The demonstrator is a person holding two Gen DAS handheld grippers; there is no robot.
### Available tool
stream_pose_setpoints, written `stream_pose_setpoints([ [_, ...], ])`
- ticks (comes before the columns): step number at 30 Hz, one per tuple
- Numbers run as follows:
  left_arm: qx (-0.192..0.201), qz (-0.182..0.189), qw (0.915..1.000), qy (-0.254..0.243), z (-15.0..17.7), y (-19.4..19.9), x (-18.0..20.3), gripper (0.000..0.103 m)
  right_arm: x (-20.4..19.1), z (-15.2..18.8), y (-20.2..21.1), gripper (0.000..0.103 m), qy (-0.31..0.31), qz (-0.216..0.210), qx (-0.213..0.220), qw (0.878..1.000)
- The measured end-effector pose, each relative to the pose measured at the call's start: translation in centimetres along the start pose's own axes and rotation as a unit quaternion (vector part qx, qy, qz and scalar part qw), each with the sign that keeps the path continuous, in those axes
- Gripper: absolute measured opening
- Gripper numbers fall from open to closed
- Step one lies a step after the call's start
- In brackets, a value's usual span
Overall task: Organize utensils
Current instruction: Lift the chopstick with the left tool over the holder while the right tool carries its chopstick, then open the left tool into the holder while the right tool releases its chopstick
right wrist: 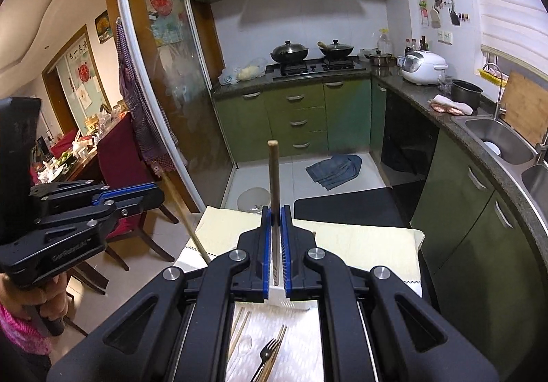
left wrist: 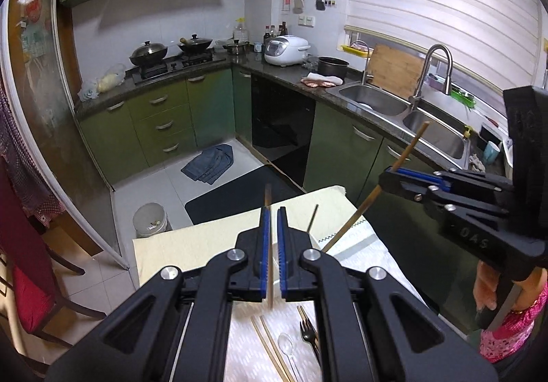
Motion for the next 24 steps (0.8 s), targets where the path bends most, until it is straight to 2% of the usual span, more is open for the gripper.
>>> stream_pose_setpoints([
  [6, -0.003, 0.001, 1.0000, 0.002, -0.6, -1.5, -0.5, 0.005, 0.7, 0.0, -3.9, 0.006, -0.008, 0.002, -0.014, 1.000],
  [13, -0.015, 0.009, 0.9998, -0.006, 0.5, -2.3, -0.3, 0.005, 1.4, 2.0, -6.8, 0.006, 0.001, 0.015, -0.030, 0.999],
  [24, -0.067, 0.031, 0.9971, -0.017, 6.7, -4.4, 0.3, 0.005, 2.8, 8.3, -13.2, 0.006, -0.016, 0.018, -0.092, 0.995],
])
Point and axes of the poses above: each gripper's, at about its wrist camera, not at the fingertips, and y roughly against the way its jaws point, x to its right, z to its underside, the point moved 9 cm from there along -y, roughly the way its jaws point, and after that the axes turned 1 degree about z, right-handed, at the moved point
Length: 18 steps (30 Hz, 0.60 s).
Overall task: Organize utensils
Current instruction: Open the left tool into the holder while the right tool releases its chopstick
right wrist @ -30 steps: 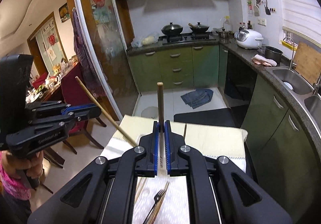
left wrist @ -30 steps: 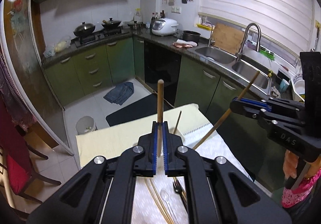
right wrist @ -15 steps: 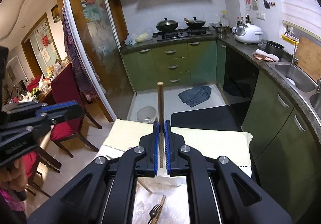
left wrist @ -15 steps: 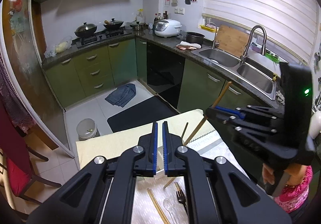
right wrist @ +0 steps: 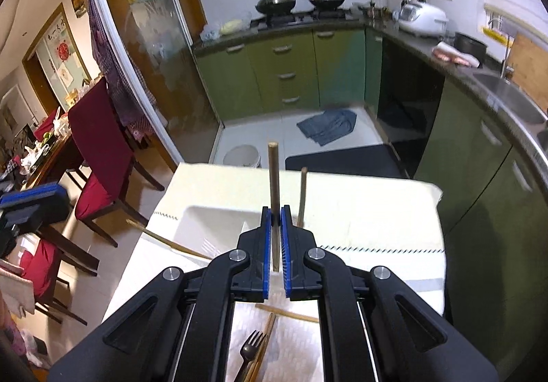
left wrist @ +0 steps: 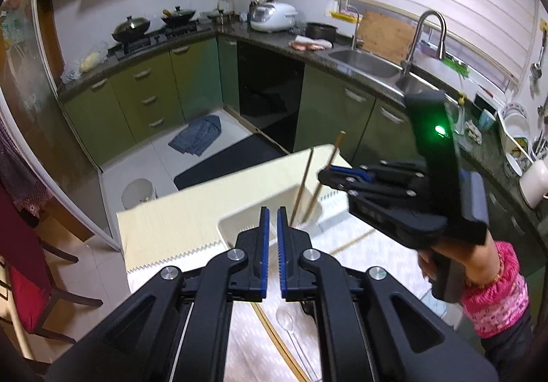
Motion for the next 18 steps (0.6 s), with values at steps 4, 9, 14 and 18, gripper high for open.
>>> stream_pose_setpoints([
  [4, -0.004, 0.010, 0.9998, -0.014, 1.4, -0.2, 0.4, 0.022, -0.6, 0.8, -1.1, 0.051, 0.012, 0.004, -0.003, 1.000],
  [9, 0.018, 0.019, 0.9962, -0.083, 2.9, 0.6, 2.6, 0.064, -1.2, 1.3, 0.8, 0.063, 0.022, -0.001, 0.019, 1.000],
  [14, 0.006, 0.042, 0.9804, -0.192, 6.2, -0.6, 7.6, 0.067, 2.0, 1.8, 7.8, 0.063, -0.004, 0.006, 0.074, 0.997],
  [18, -0.033, 0.086, 0.9444, -0.316, 10.3, -4.6, 13.7, 0.069, 7.9, 4.6, 13.4, 0.068, -0.039, 0.027, 0.101, 0.994],
])
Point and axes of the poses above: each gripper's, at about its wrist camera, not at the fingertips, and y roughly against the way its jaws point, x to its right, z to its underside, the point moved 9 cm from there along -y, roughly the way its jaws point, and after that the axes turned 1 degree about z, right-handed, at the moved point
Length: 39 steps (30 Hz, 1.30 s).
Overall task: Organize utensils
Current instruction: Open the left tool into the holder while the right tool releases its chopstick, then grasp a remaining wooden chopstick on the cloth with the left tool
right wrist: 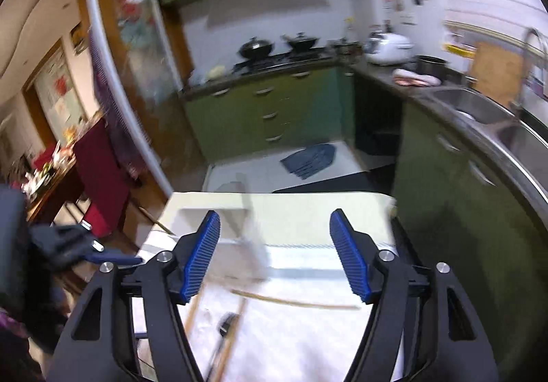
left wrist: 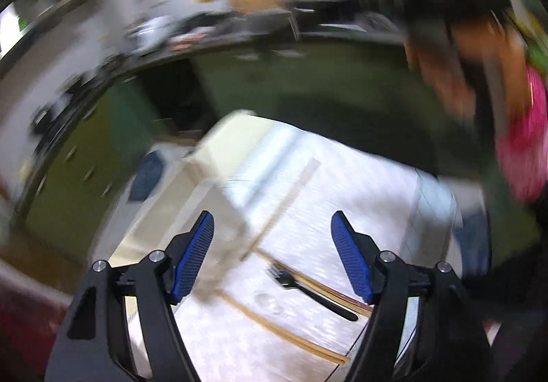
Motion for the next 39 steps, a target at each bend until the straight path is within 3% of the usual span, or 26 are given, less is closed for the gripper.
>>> stream_pose_setpoints([
  [3, -0.044, 0.045, 0.9934, -0.096, 0.0, -5.6, 4.4, 0.079, 4.7, 3.2, 2.3, 0.070, -0.019, 0.007, -0.019, 1.000],
  [6, -0.068, 0.037, 0.9849, -0.155, -0.7, -11.5, 5.9, 0.079, 8.1, 7.4, 3.5, 0.070, -0.041, -0.002, -0.052, 0.998],
  [12, -0.094, 0.063, 0.9807, -0.160, -1.9, -19.2, 4.7, 0.079, 14.5, 15.1, 6.2, 0.071, -0.104, -0.015, -0.073, 0.992],
  [15, -0.105, 0.067, 0.9776, -0.170, -1.7, -21.4, 4.5, 0.079, 17.1, 18.4, 7.2, 0.071, -0.127, -0.013, -0.077, 0.989],
  [19, -0.118, 0.106, 0.9723, -0.171, -1.3, -22.9, 4.8, 0.076, 19.6, 21.3, 7.5, 0.071, -0.161, -0.017, -0.082, 0.983],
  [21, -0.127, 0.126, 0.9705, -0.162, -0.9, -23.4, 5.0, 0.067, 20.2, 22.0, 7.3, 0.071, -0.171, -0.024, -0.083, 0.981],
  [27, -0.150, 0.119, 0.9694, -0.154, -0.8, -26.0, 4.5, 0.060, 19.9, 22.8, 6.4, 0.072, -0.178, -0.047, -0.086, 0.979],
  [32, -0.155, 0.127, 0.9706, -0.134, -1.4, -26.8, 4.0, 0.046, 19.5, 22.5, 5.9, 0.072, -0.180, -0.053, -0.092, 0.978],
  [35, -0.161, 0.146, 0.9682, -0.124, -1.9, -27.5, 4.0, 0.035, 19.6, 22.9, 5.9, 0.072, -0.183, -0.055, -0.095, 0.977],
  [39, -0.175, 0.168, 0.9663, -0.087, -2.4, -28.9, 2.8, 0.032, 19.5, 23.2, 5.8, 0.075, -0.189, -0.058, -0.102, 0.975],
])
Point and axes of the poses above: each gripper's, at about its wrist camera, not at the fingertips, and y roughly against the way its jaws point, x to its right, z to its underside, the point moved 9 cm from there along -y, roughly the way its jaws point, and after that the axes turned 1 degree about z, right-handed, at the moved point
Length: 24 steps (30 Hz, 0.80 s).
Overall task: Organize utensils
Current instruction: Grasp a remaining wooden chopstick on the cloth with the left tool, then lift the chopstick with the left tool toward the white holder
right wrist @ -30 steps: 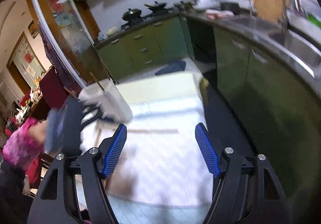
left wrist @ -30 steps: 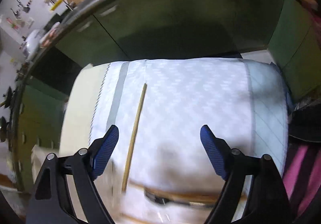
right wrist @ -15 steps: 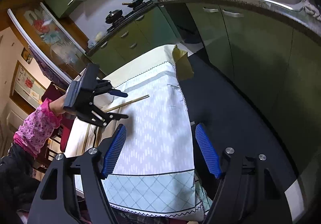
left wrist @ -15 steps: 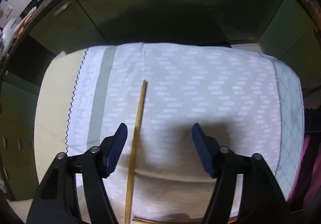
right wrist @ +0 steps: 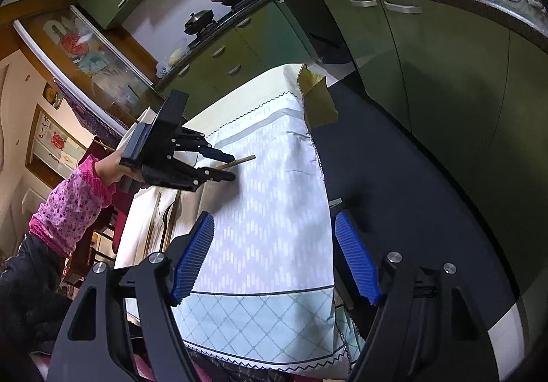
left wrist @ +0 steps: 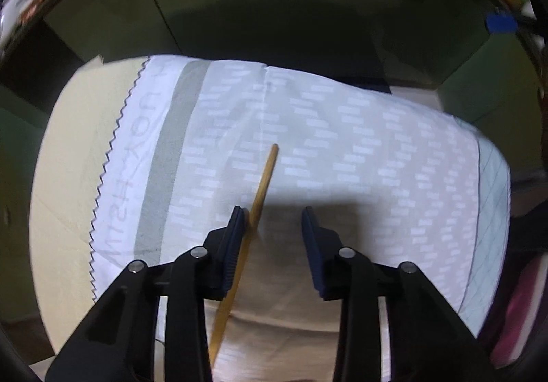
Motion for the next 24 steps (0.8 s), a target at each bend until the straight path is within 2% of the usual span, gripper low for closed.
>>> stream_pose_setpoints([
  [2, 0.001, 0.010, 0.9999, 0.010, -0.1, 0.0, -0.5, 0.032, 0.0, 0.2, -0.1, 0.076, -0.002, -0.002, -0.002, 1.000],
  [6, 0.003, -0.002, 1.0000, -0.001, -0.1, -0.1, -0.5, 0.032, 0.1, 0.4, 0.0, 0.076, -0.003, -0.002, -0.007, 1.000],
  [7, 0.003, -0.004, 1.0000, -0.003, 0.2, 0.0, -0.3, 0.028, 0.0, 0.5, 0.1, 0.076, -0.003, -0.003, -0.008, 1.000],
  [8, 0.002, -0.005, 1.0000, -0.008, 0.3, 0.1, 0.0, 0.014, 0.0, 0.6, 0.2, 0.076, -0.003, -0.003, -0.008, 1.000],
  [9, 0.001, -0.009, 0.9998, -0.016, 0.5, 0.2, 0.5, 0.009, -0.1, 0.6, 0.2, 0.076, -0.002, -0.003, -0.008, 1.000],
  [11, -0.001, -0.030, 0.9990, -0.032, 0.8, 0.1, 1.2, 0.008, -0.3, 0.6, 0.4, 0.076, -0.002, -0.005, -0.008, 1.000],
  [16, -0.006, -0.052, 0.9977, -0.043, 1.8, 0.6, 2.3, 0.006, -0.9, 0.6, 0.5, 0.076, -0.002, -0.008, -0.009, 1.000],
  [24, 0.061, -0.067, 0.9958, -0.015, 2.7, 6.2, 3.3, 0.005, -2.8, 0.9, 0.5, 0.076, 0.014, -0.016, -0.008, 1.000],
])
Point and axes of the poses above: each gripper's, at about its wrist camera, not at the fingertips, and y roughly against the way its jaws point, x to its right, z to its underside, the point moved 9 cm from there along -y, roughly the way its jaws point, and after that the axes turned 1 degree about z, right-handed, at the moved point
